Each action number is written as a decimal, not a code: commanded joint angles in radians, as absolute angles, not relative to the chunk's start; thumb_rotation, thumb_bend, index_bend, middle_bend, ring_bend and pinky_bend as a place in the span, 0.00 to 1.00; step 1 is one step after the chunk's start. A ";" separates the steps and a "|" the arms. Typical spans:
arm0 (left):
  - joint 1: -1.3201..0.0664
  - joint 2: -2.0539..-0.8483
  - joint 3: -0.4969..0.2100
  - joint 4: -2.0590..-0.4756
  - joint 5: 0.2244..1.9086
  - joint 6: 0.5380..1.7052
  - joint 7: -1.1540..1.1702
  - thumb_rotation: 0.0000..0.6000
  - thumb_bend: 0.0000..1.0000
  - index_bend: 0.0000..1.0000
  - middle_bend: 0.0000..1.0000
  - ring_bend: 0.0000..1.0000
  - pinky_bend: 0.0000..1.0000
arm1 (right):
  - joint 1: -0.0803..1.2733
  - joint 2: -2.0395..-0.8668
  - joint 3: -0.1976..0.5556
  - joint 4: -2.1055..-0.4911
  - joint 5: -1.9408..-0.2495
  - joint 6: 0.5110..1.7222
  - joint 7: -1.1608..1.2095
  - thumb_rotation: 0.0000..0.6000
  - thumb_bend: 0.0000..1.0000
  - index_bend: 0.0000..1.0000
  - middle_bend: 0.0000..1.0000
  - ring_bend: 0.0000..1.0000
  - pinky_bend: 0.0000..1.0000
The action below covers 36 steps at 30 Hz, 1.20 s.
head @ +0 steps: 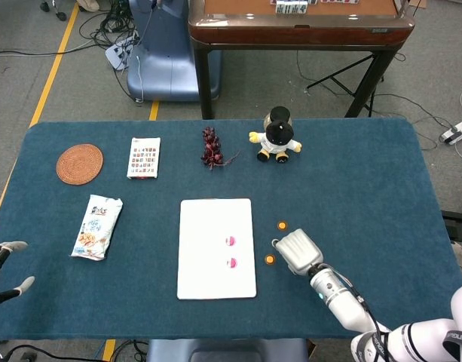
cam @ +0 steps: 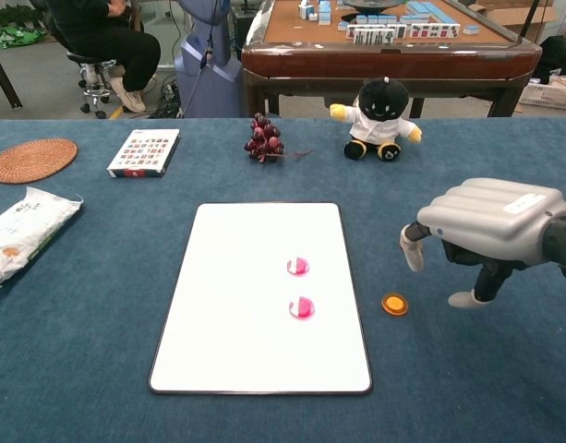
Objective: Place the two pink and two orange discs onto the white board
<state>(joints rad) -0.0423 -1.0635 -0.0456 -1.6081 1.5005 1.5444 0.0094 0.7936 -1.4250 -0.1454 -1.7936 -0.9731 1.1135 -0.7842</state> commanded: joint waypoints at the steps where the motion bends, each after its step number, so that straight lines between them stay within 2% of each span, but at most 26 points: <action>1: -0.042 -1.063 -0.046 -1.608 1.500 1.544 0.008 1.00 0.16 0.40 0.38 0.34 0.48 | 0.788 -1.438 -0.136 -1.776 -0.973 1.095 -0.779 1.00 0.18 0.40 1.00 1.00 1.00; 36: -0.037 -1.054 -0.047 -1.613 1.502 1.549 -0.013 1.00 0.17 0.40 0.38 0.34 0.48 | 0.788 -1.536 -0.056 -1.652 -0.940 0.971 -0.764 1.00 0.18 0.40 1.00 1.00 1.00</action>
